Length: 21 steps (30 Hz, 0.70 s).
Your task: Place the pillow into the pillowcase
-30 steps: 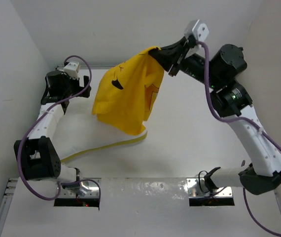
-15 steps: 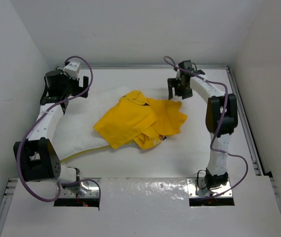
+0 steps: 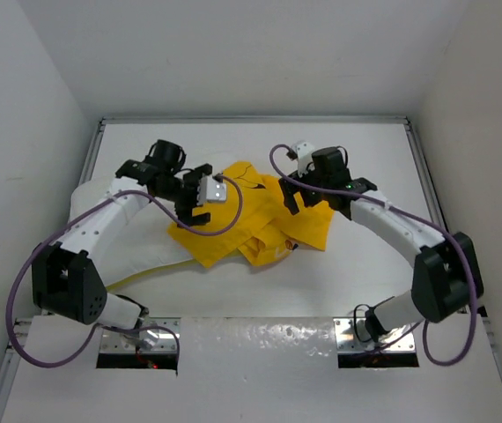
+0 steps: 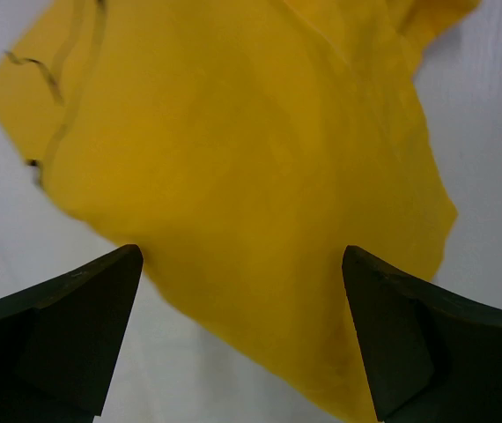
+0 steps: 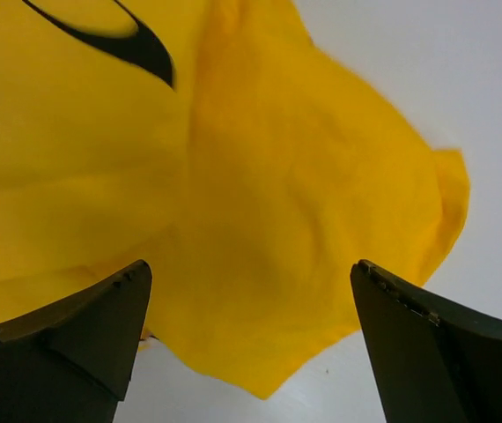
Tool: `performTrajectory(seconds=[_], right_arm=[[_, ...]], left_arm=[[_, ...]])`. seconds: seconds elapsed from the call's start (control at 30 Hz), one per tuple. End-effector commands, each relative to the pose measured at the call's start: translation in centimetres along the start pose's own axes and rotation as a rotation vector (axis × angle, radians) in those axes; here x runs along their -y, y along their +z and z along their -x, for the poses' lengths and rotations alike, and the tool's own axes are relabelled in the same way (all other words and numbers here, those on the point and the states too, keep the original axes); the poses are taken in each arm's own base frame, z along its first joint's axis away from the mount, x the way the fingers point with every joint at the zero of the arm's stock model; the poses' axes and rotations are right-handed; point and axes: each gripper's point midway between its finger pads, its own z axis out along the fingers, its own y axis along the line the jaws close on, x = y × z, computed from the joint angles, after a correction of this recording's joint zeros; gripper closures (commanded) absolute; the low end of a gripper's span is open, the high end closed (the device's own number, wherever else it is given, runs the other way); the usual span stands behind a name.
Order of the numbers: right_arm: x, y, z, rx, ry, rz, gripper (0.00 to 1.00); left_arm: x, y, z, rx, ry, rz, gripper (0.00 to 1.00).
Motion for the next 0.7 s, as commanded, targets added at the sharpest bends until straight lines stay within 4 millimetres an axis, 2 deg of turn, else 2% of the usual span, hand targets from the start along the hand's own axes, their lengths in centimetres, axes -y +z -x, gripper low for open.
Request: performTrajectory(seconds=[0.0,0.13,0.17,0.2,0.23,0.27,0.3,0.33,0.37,0.4,0.43,0.47,0.53,0.57,0.6,0.63,0.67], right_arm=[[1.5,1.7,-5.2,-0.182,-0.034,-0.058,0.06],[0.4,3.2,-8.9,-0.267,-0.043,0.006,0.11],[0.2,3.4,-9.3,-0.272,-0.04,0.013,0.13],[0.0,3.6,-10.0,-0.285,-0.032,0.017,0.17],[-0.1,4.0,-10.6,-0.296,-0.017,0.015,0.2],[0.0,4.1,-10.9,-0.304,-0.007,0.002,0.31],[0.2,4.3,-11.0,-0.303,0.003,-0.01,0.39],[0.1,4.6,-11.6,-0.319,0.035,-0.02,0.5],[0.2,4.8,-11.8,-0.324,0.036,-0.024,0.63],[0.2,4.9,-11.8,-0.33,0.04,-0.026,0.75],[0.2,4.9,-12.0,-0.343,0.041,-0.023,0.95],[0.2,4.9,-11.7,-0.346,0.04,-0.019,1.0],[-0.3,4.7,-10.9,-0.333,0.022,0.017,1.0],[-0.3,4.4,-9.5,-0.301,0.017,0.024,1.0],[-0.4,4.2,-8.7,-0.282,0.011,0.032,1.0],[-0.7,3.8,-7.9,-0.27,0.011,0.049,1.0],[-1.2,3.4,-5.9,-0.227,0.013,0.083,1.0]], left_arm=[[2.6,0.3,-2.6,-0.089,0.09,-0.087,0.04],[1.9,2.2,-4.5,-0.149,0.042,0.01,0.04],[1.5,2.5,-4.9,-0.158,0.024,0.045,0.12],[0.9,2.8,-5.0,-0.156,-0.003,0.087,0.21],[0.5,2.7,-5.3,-0.173,-0.014,0.112,0.41],[0.1,2.7,-5.2,-0.167,-0.04,0.137,0.51],[-0.1,2.7,-5.1,-0.163,-0.054,0.147,0.67],[-0.3,2.7,-5.1,-0.162,-0.062,0.157,0.93],[-0.8,2.5,-4.8,-0.149,-0.092,0.19,1.0],[-1.2,2.3,-4.5,-0.142,-0.114,0.215,1.0],[-1.8,2.0,-4.6,-0.154,-0.136,0.248,1.0],[-3.1,1.2,-4.1,-0.133,-0.181,0.302,1.0],[-5.3,-0.3,-3.5,-0.097,-0.241,0.387,1.0],[-7.1,-2.1,-3.9,-0.07,-0.328,0.465,1.0],[-10.6,-4.7,-2.3,-0.002,-0.333,0.577,1.0],[-12.6,-6.7,-1.9,0.039,-0.367,0.647,1.0],[-14.7,-9.3,-2.2,0.081,-0.444,0.736,1.0]])
